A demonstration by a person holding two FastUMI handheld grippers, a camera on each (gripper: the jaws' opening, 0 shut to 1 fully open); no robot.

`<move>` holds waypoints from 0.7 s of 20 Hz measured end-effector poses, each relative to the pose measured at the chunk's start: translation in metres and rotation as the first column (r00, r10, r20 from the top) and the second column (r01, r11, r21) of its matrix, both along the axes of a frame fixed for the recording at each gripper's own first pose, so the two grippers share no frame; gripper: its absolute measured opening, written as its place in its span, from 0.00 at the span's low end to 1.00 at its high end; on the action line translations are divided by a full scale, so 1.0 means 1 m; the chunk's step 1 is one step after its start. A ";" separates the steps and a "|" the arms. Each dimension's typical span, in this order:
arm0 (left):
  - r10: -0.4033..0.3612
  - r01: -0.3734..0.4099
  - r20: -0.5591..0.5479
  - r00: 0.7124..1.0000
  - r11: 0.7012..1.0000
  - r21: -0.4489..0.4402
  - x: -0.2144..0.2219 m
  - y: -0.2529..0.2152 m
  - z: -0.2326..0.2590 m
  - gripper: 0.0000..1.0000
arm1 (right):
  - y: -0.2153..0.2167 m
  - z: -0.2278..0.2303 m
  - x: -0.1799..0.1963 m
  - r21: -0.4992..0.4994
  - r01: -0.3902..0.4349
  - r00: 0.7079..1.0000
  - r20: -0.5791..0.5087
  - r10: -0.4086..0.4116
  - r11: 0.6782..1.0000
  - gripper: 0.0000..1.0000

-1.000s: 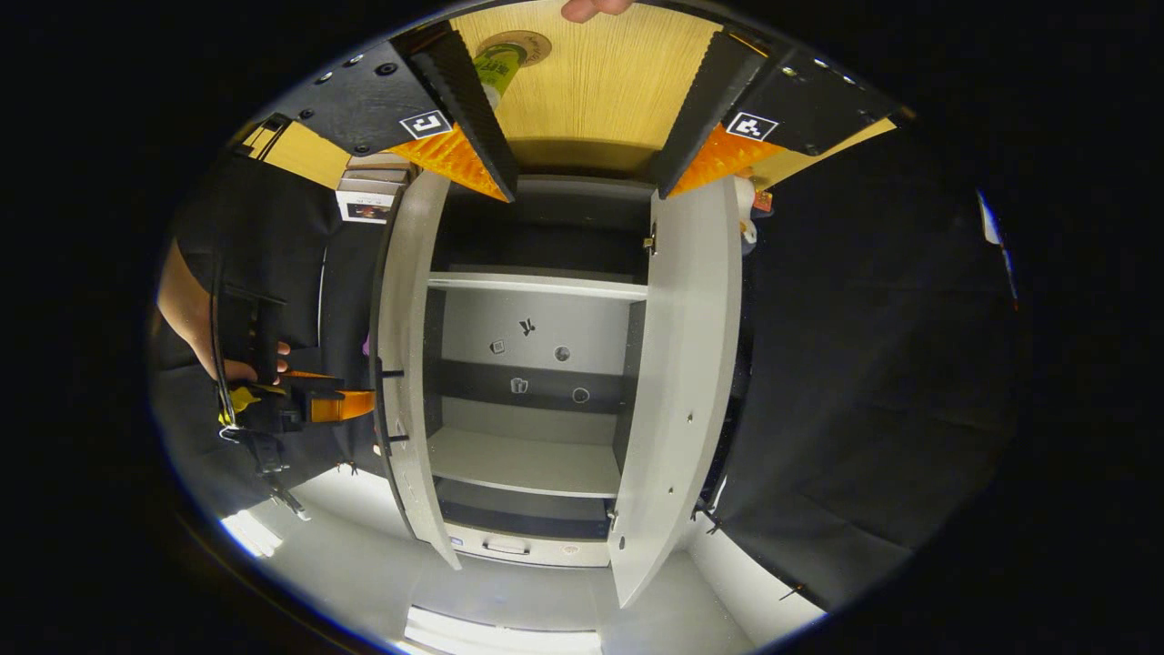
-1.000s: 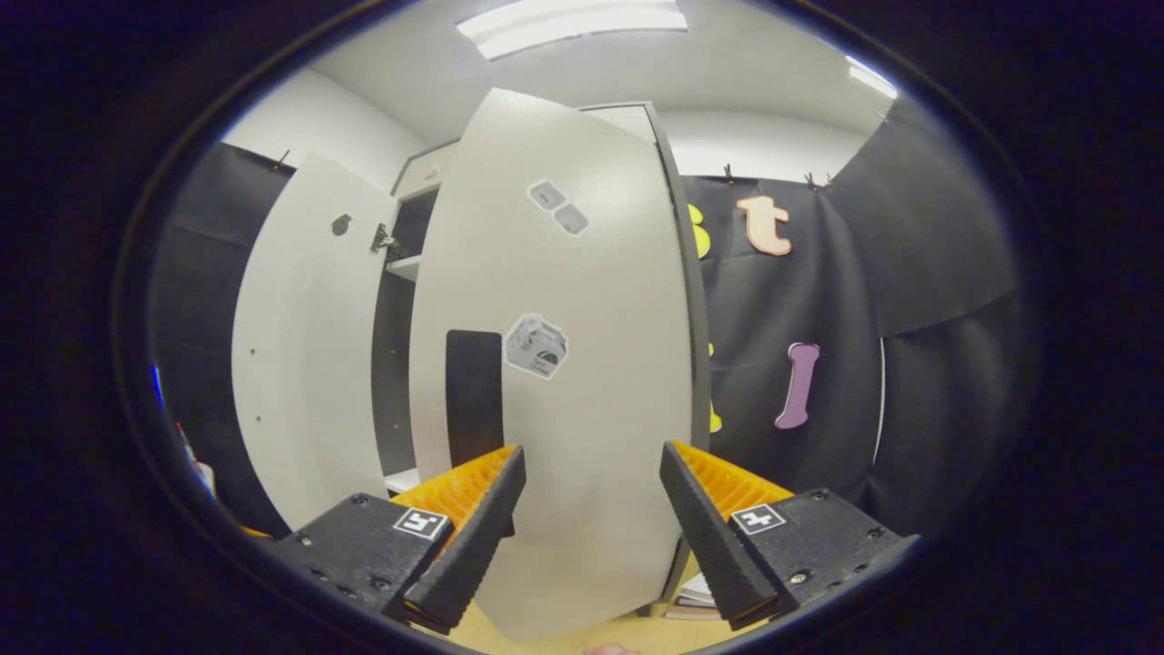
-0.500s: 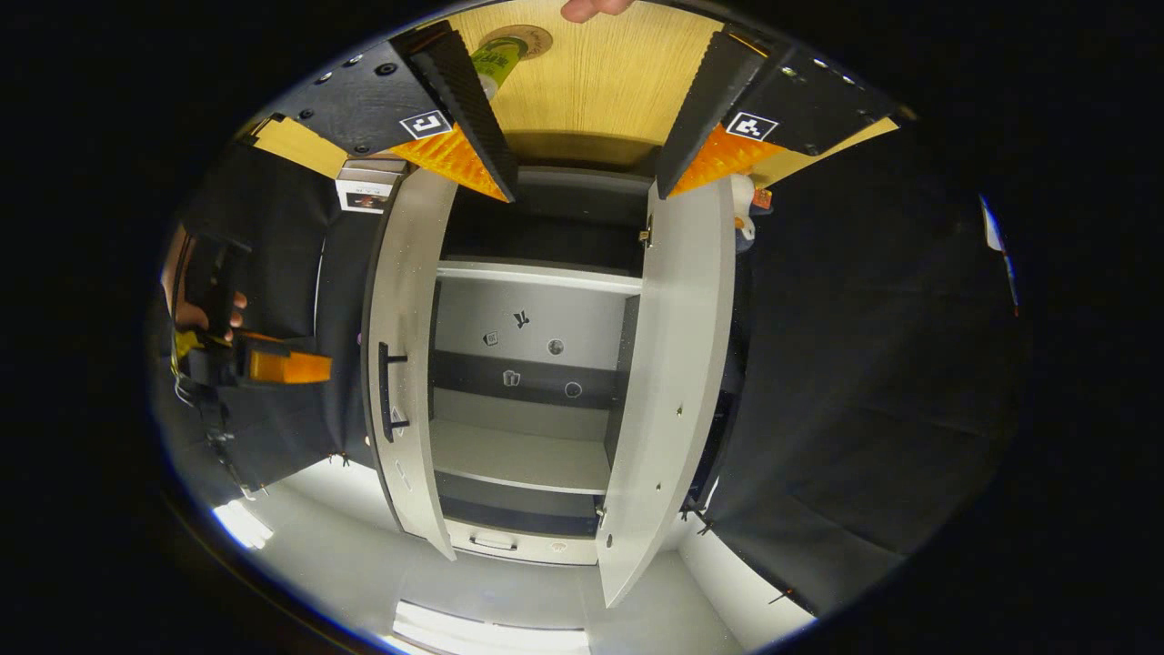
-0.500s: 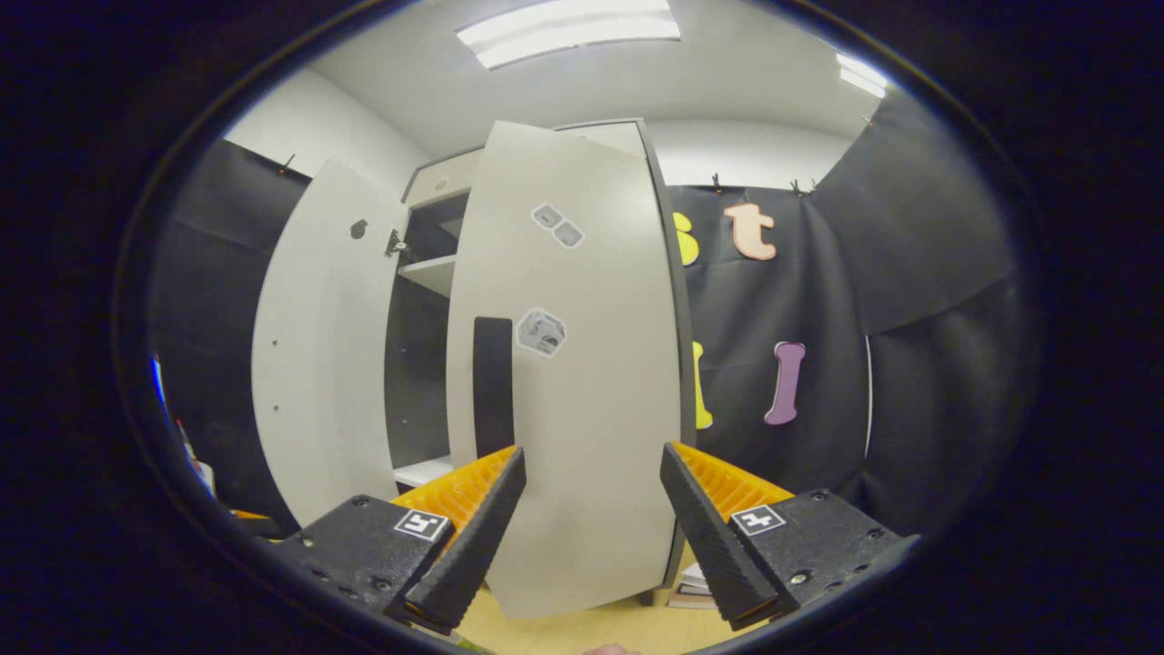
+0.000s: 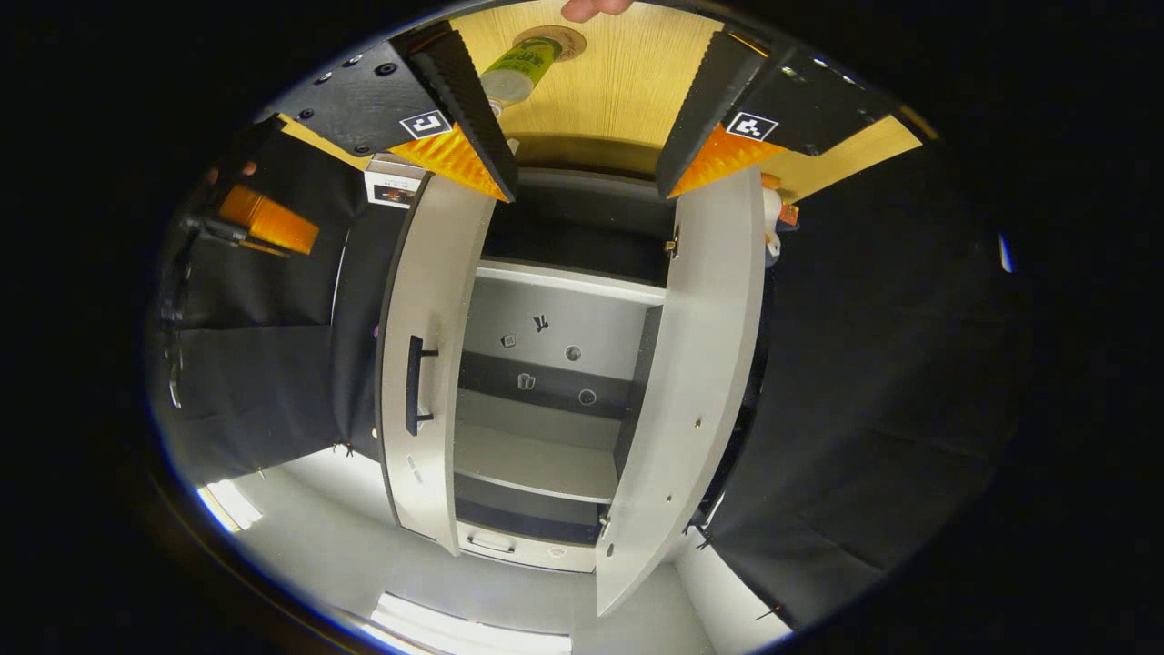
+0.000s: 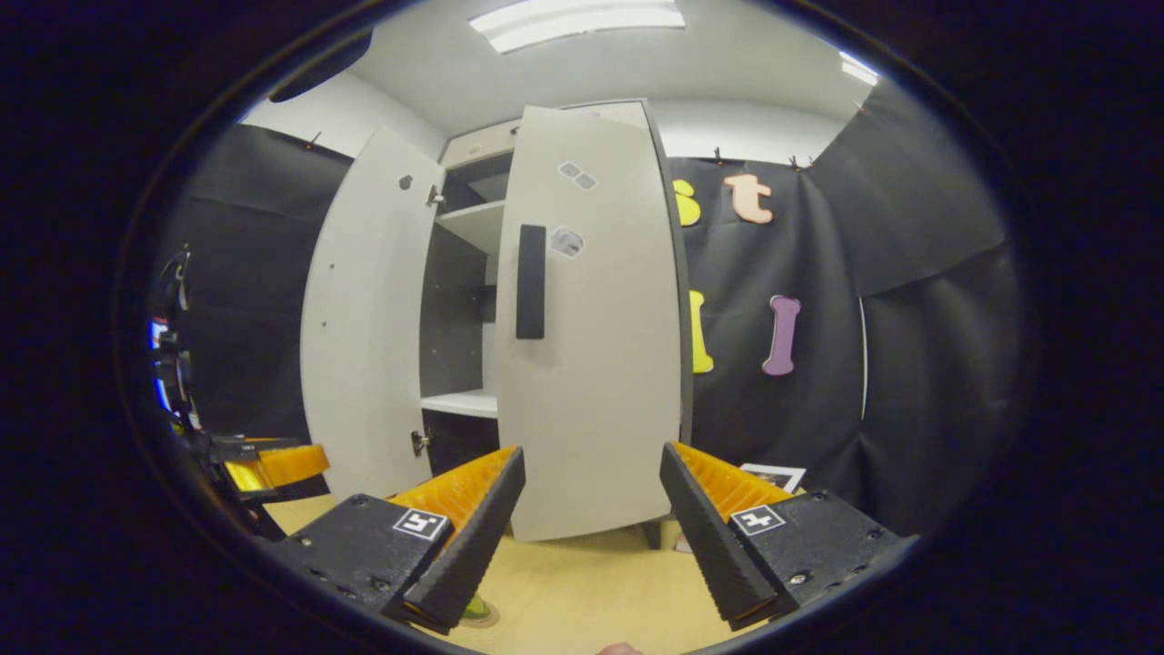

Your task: Grasp the bottle in the cabinet with the left hand and place it on the coaster, then close the right door with the right hand and the left door with the left hand.

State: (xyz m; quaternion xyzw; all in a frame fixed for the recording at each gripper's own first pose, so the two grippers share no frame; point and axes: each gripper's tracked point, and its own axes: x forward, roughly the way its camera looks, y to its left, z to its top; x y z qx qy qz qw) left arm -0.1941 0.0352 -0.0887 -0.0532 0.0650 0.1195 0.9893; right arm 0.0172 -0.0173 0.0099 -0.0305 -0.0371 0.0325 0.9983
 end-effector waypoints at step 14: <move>0.384 -0.403 0.181 0.906 0.911 0.084 0.039 0.247 0.140 0.94 | -0.008 0.005 0.007 0.016 -0.002 1.000 -0.014 0.003 1.000 0.98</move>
